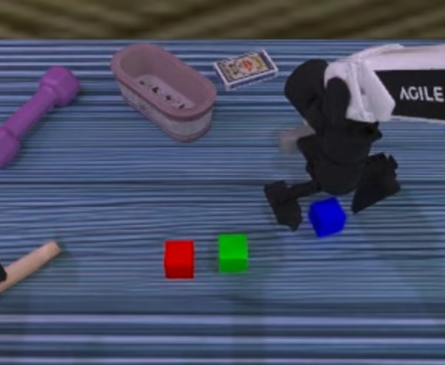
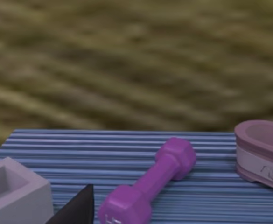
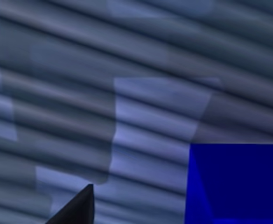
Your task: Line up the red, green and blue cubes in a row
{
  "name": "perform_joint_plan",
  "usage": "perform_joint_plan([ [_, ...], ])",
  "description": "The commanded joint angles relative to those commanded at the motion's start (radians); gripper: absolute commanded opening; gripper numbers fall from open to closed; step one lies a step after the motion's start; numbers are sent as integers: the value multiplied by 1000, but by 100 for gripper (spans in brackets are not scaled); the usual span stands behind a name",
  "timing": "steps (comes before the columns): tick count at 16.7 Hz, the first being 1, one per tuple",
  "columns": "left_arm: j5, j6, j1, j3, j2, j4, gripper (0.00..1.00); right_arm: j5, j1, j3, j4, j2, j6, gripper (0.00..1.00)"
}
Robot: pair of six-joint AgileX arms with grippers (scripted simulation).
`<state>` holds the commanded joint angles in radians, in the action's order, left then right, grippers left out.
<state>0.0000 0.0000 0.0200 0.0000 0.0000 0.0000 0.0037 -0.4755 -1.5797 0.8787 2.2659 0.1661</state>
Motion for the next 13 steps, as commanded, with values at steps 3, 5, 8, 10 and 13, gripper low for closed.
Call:
perform_joint_plan([
  [3,0,0,0,0,0,0,100,0,-1,23,-37,20,1,100],
  [5,0,0,0,0,0,0,100,0,-1,23,-37,20,1,100],
  [8,0,0,0,0,0,0,100,0,-1,23,-37,20,1,85],
  [10,0,0,0,0,0,0,100,0,-1,23,-37,20,1,70],
  [13,0,0,0,0,0,0,100,0,-1,23,-37,20,1,47],
])
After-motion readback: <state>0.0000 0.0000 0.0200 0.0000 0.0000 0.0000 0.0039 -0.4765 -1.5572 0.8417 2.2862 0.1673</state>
